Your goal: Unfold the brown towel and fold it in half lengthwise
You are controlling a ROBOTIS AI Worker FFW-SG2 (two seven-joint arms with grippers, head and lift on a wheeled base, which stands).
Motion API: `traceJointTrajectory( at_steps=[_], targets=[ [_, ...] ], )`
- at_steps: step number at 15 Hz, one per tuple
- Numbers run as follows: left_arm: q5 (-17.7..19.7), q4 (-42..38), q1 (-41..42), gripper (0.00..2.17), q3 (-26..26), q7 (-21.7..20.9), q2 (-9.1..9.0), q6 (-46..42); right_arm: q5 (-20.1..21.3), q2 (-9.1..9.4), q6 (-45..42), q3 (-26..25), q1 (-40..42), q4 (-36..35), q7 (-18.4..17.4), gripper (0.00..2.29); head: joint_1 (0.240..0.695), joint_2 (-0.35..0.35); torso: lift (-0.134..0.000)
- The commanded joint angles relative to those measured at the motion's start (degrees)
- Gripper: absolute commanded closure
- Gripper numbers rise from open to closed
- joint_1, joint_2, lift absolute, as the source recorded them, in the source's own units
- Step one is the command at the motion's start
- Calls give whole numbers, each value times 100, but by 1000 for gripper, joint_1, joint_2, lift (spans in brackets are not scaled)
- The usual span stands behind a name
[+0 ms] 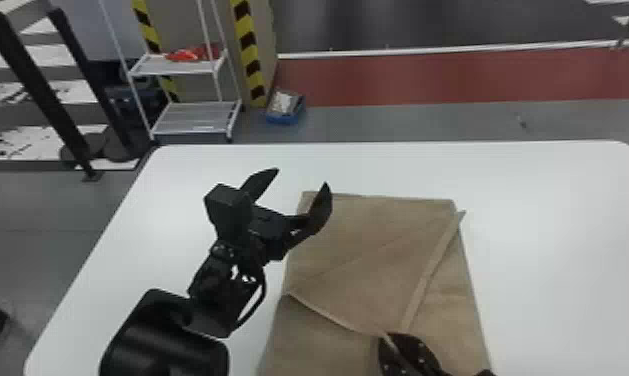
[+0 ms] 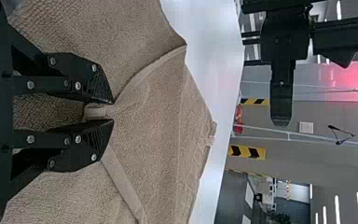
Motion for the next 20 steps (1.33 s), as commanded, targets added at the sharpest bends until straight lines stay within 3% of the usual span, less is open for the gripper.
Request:
traceJointTrajectory(
  at_steps=[1,5,9,13,15,20],
  targets=[
    [-11,45,-8,90,0,1,-8,0,-33,-2,-25,-50,-10,-2,2,1298,695,116,-125],
    [-46,160,-123,90,-80,10,1,18,-200,15,-166,-384,-10,-186,98,1298,695,106,-125],
    [-257,406,-360,90,-247,36,-8,141,-753,85,-131,-1324,-63,-423,142,1298,695,56,-125],
    [-266,740,-589,90,-273,36,-8,141,-1290,173,-113,-2528,-19,-529,213,1298,695,-58,-125],
    [-328,1074,-817,87,-326,36,-34,141,-1509,208,27,-2959,-45,-590,283,1298,695,-125,-125],
    [-398,1874,-1327,83,-466,80,-78,123,-1720,367,520,-3785,-230,-590,292,1298,695,-209,-125]
  ],
)
